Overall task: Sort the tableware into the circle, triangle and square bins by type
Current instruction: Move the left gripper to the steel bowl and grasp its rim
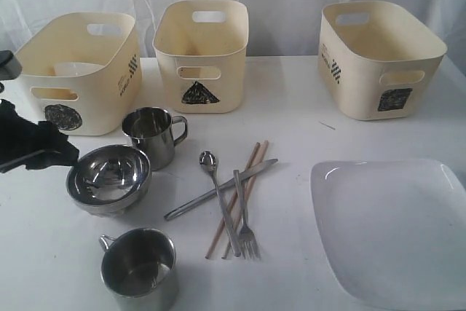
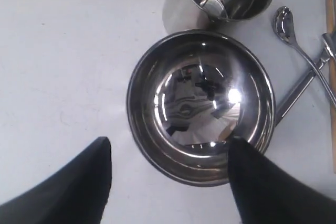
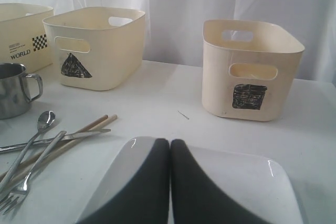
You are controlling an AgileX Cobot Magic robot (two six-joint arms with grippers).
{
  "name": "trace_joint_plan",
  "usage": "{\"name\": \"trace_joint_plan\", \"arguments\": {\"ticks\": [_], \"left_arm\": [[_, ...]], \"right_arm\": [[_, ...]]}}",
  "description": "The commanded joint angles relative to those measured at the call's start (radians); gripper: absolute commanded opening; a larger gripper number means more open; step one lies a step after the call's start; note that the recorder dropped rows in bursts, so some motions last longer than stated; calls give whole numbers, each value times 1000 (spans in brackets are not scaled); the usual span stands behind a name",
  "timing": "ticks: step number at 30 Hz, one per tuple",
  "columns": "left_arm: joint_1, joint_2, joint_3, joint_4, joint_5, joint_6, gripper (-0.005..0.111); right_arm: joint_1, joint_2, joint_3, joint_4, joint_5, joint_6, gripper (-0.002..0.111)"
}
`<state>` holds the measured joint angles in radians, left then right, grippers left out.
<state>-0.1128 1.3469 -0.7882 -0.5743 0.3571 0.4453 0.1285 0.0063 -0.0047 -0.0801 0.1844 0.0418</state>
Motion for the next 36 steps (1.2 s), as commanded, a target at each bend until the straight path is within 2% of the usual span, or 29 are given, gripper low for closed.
{"name": "trace_joint_plan", "arguments": {"ticks": [1,29,32,36], "left_arm": [[-51,50,9,-30,-68,1,67],[-61,359,9,-47,-289,3,66],[-61,379,7,-47,-293,3,57],[-61,386,7,-47,-302,1,26]], "right_arm": [[3,-6,5,2,-6,6,0],[3,-6,5,2,-6,6,0],[3,-6,5,2,-6,6,0],[3,-6,5,2,-6,6,0]]}}
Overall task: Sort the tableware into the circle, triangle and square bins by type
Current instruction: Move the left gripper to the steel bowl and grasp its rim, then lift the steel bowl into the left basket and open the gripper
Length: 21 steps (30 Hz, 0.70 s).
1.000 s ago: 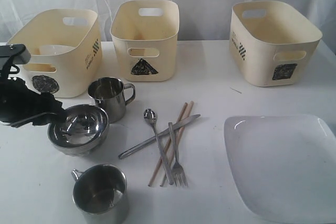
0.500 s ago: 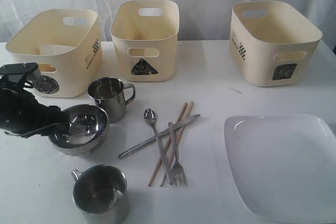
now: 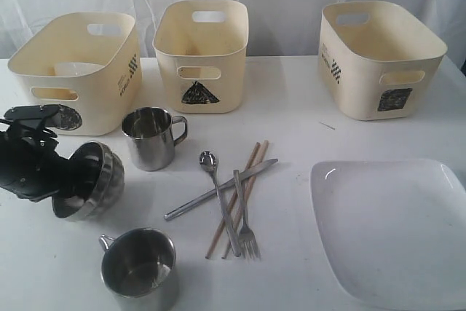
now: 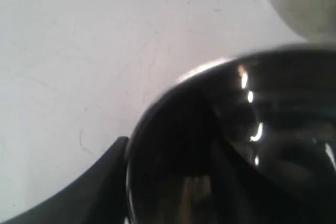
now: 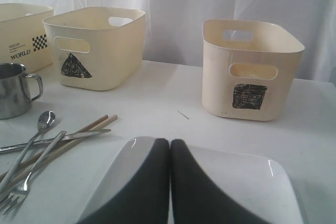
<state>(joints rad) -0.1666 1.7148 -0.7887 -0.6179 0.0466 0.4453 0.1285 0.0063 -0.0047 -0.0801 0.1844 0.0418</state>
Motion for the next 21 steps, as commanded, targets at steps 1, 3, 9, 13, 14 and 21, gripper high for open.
{"name": "trace_joint_plan", "arguments": {"ticks": [1,3,9,13,14,21], "left_arm": [[-7,18,8,-3,7,1,17],[-7,18,8,-3,6,1,1],[-7,10,8,-3,58,1,0],[-7,-43,8,-3,86,6,0],[-7,-66,8,-3,91,6,0],[-7,-268,8,6,145,6,0]], "right_arm": [[3,-6,5,2,-6,6,0],[3,-6,5,2,-6,6,0],[3,-6,5,2,-6,6,0],[3,-6,5,2,-6,6,0],[3,-6,5,2,-6,6,0],[3,-6,5,2,-6,6,0]]}}
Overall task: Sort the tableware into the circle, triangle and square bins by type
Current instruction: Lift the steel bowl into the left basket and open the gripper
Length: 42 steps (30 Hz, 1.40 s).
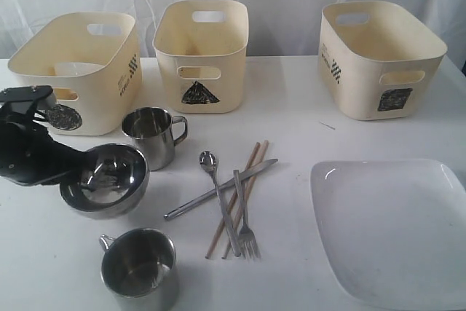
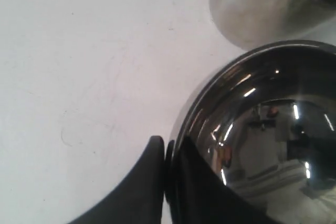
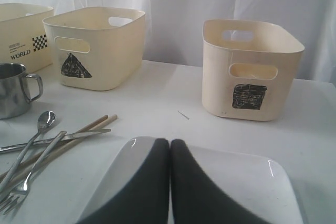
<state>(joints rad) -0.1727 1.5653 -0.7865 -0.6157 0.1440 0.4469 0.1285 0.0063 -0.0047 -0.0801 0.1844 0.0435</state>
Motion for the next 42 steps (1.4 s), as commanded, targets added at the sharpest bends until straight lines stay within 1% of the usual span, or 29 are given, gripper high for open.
{"name": "trace_joint_plan", "arguments": {"ticks": [1,5,8,11,13,15,17,19,23,26,30,34,36,37,38,40,41,42], "left_arm": [[-1,-152,5,7,52,6,0],[-1,-272,5,25,48,6,0],[1,-331,-20,54,29,6,0],[1,-342,-82,115,-42,6,0],[20,-322,-144,119,-98,6,0],[47,-276,-212,119,-125,4,0],[88,-215,-292,119,-122,2,0],[128,-131,-389,119,-97,2,0],[182,54,-578,119,-34,-5,0],[200,190,-699,119,20,-5,0],[202,340,-833,119,60,-5,0],[202,445,-914,117,97,-19,0],[202,473,-937,117,139,-21,0],[202,495,-950,117,188,-21,0],[202,499,-952,117,203,-21,1],[202,498,-952,117,248,-21,15],[202,483,-952,115,278,-21,28],[202,475,-952,110,292,-21,34]], "right_arm": [[3,-6,5,2,-6,4,0],[3,-6,5,2,-6,4,0],[3,-6,5,2,-6,4,0],[3,-6,5,2,-6,4,0],[3,-6,5,2,-6,4,0],[3,-6,5,2,-6,4,0],[3,-6,5,2,-6,4,0],[3,-6,5,2,-6,4,0],[3,-6,5,2,-6,4,0],[3,-6,5,2,-6,4,0],[3,-6,5,2,-6,4,0],[3,-6,5,2,-6,4,0],[3,-6,5,2,-6,4,0],[3,-6,5,2,-6,4,0],[3,-6,5,2,-6,4,0],[3,-6,5,2,-6,4,0],[3,-6,5,2,-6,4,0],[3,-6,5,2,-6,4,0]]}}
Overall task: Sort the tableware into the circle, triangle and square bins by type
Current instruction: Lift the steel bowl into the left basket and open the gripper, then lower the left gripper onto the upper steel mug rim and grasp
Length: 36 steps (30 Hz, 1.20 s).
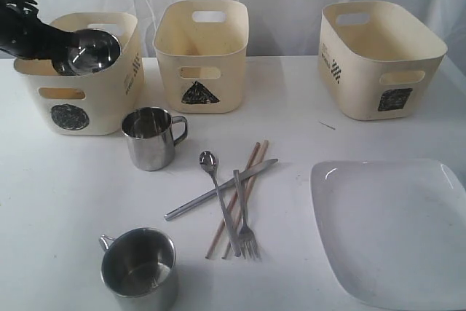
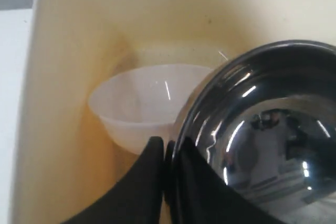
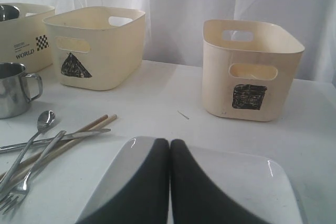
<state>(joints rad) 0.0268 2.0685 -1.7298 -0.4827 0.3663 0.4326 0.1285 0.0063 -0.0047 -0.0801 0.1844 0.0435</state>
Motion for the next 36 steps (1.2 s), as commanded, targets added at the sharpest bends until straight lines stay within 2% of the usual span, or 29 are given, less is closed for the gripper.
{"name": "trace_joint_plan", "arguments": {"ticks": [1,3,7,9,12,16,22,27,36], "left_arm": [[3,-51,-9,-25,98,-7,47],[3,-90,-9,-17,137,-7,51],[0,-194,0,-11,285,17,51],[0,-269,74,-23,299,17,48],[0,-375,222,-45,258,17,46],[-2,-497,389,-178,232,51,47],[-80,-628,600,-235,160,106,53],[-150,-622,655,-241,97,94,67],[-247,-527,655,-249,-42,87,68]], "right_arm": [[3,-6,5,2,-6,4,0],[3,-6,5,2,-6,4,0],[3,-6,5,2,-6,4,0],[3,-6,5,2,-6,4,0],[3,-6,5,2,-6,4,0],[3,-6,5,2,-6,4,0],[3,-6,5,2,-6,4,0],[3,-6,5,2,-6,4,0],[3,-6,5,2,-6,4,0]]}}
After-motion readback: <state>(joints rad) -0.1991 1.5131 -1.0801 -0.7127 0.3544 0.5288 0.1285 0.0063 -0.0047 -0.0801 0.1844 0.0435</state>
